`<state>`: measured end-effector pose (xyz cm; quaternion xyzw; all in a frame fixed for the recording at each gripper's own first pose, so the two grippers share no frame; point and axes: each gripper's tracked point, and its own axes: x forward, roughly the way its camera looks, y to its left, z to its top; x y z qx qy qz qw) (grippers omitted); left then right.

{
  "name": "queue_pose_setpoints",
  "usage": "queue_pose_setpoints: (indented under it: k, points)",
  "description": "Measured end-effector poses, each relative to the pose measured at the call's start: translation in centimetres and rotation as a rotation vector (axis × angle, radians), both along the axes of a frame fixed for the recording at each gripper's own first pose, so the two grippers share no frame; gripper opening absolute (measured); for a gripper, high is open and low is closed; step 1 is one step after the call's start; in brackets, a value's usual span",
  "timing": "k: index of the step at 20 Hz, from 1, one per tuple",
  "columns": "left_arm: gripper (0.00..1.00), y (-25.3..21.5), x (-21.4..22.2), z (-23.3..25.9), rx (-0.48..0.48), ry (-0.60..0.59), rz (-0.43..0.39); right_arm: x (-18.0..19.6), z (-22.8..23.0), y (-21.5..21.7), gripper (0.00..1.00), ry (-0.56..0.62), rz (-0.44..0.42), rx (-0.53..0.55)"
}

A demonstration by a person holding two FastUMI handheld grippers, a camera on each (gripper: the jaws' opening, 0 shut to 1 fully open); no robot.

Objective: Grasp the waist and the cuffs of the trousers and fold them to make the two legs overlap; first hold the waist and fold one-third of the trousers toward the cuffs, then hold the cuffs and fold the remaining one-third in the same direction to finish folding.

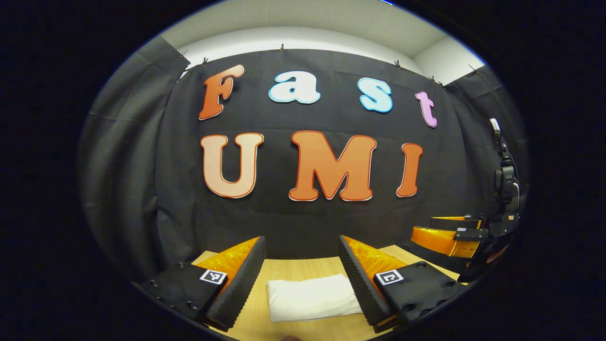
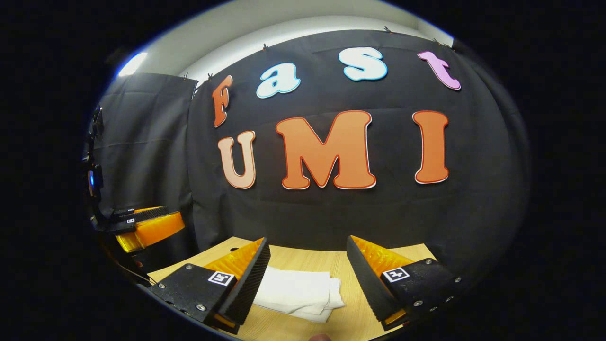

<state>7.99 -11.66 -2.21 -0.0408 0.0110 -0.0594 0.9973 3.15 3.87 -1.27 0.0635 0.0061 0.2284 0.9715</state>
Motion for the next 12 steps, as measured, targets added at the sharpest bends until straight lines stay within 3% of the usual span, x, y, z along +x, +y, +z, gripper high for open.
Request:
queue_pose_setpoints:
  k: [5, 6, 7, 12]
  points:
    - [0.96, 0.5, -0.3, 0.6, 0.009, -0.047, 0.052, -0.8, 0.7, 0.6, 0.98, -0.055, 0.013, 0.001]
    - [1.0, 0.4, -0.2, 0.8, 0.009, -0.05, 0.056, -1.1, 0.3, 0.5, 1.0, -0.058, 0.016, -0.013]
    - [0.95, 0.4, -0.5, 0.7, 0.009, -0.047, 0.063, -1.2, -0.1, 0.6, 0.98, -0.055, 0.019, -0.027]
    - [0.98, 0.5, -0.9, 0.4, 0.013, -0.042, 0.079, -2.3, -1.4, 0.4, 0.98, -0.023, 0.021, -0.065]
